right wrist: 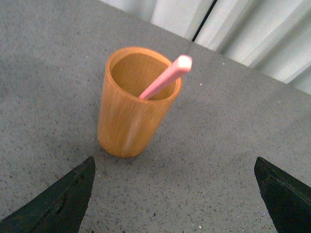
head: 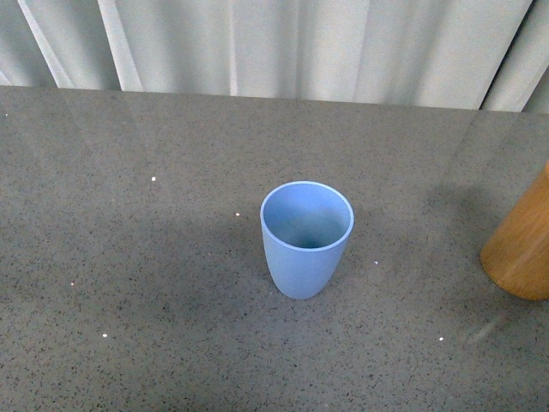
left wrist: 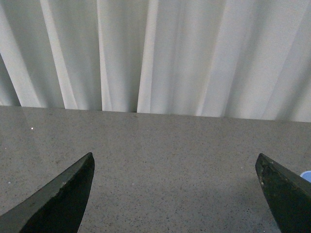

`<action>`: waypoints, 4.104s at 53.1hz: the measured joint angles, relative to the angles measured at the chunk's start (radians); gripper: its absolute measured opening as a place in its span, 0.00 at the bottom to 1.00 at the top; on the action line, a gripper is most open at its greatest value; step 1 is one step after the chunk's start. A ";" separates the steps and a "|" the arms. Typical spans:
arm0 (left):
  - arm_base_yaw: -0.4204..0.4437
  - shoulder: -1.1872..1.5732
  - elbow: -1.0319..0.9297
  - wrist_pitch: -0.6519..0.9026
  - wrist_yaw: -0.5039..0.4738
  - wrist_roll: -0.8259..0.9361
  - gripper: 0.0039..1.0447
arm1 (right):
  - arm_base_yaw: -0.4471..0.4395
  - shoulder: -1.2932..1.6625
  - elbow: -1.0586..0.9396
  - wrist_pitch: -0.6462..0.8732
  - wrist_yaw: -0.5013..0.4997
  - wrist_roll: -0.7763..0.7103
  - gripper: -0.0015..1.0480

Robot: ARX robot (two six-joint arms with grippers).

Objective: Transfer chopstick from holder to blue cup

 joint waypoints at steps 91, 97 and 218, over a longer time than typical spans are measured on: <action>0.000 0.000 0.000 0.000 0.000 0.000 0.94 | 0.163 0.636 0.124 0.780 0.039 0.300 0.03; 0.000 0.000 0.000 0.000 0.000 0.000 0.94 | 0.180 0.479 0.169 0.652 0.074 0.452 0.03; 0.000 0.000 0.000 0.000 0.000 0.000 0.94 | 0.934 0.791 0.896 -0.339 0.441 1.093 0.71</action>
